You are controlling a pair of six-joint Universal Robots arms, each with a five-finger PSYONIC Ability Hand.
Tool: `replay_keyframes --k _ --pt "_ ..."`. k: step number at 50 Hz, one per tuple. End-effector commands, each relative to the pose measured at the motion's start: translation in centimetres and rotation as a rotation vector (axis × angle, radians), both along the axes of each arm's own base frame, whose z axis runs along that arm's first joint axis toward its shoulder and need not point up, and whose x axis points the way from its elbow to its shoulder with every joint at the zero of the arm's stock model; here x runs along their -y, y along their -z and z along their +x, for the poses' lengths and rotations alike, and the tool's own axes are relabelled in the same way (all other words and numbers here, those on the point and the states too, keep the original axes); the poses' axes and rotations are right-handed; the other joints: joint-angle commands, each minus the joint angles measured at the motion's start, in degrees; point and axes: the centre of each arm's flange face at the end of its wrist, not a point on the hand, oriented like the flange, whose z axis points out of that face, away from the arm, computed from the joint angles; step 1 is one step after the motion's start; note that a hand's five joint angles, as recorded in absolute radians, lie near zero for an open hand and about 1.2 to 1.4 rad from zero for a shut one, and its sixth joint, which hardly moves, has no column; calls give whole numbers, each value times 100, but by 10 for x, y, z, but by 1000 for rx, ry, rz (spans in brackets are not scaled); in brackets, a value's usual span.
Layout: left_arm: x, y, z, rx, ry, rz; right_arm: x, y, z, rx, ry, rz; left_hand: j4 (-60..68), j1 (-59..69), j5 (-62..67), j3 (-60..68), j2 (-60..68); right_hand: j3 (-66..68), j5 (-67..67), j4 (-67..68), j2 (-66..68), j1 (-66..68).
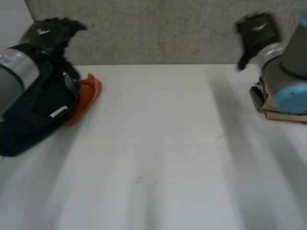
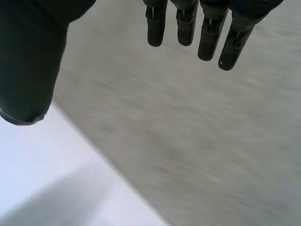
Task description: Fold the laundry.
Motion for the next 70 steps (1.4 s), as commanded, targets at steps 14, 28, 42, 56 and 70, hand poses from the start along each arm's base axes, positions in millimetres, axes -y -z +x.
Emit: replay_keyframes --k 14,28,42,56,70 --pt "115 170 100 470 -184 170 -127 113 24 -178 -274 319 561 635 492 552 548 -233 -406 -352 -258 -174" --pt "59 98 7 274 -66 37 -127 102 12 -166 -236 291 6802 6876 6733 6793 6790 -233 -406 -352 -258 -174" --pt "-108 114 -158 -7 441 216 -95 70 -30 -112 -52 207 6802 6876 6733 6793 6790 -233 -406 -352 -258 -174" --pt "-133 94 -164 -12 429 152 -88 69 -36 -114 -32 192 -160 -86 -229 -169 -172 -233 -406 -352 -258 -174" --pt "-97 50 -69 -50 110 80 -139 64 -14 -134 -175 270 -25 49 -94 -34 -38 -233 -406 -352 -258 -174"
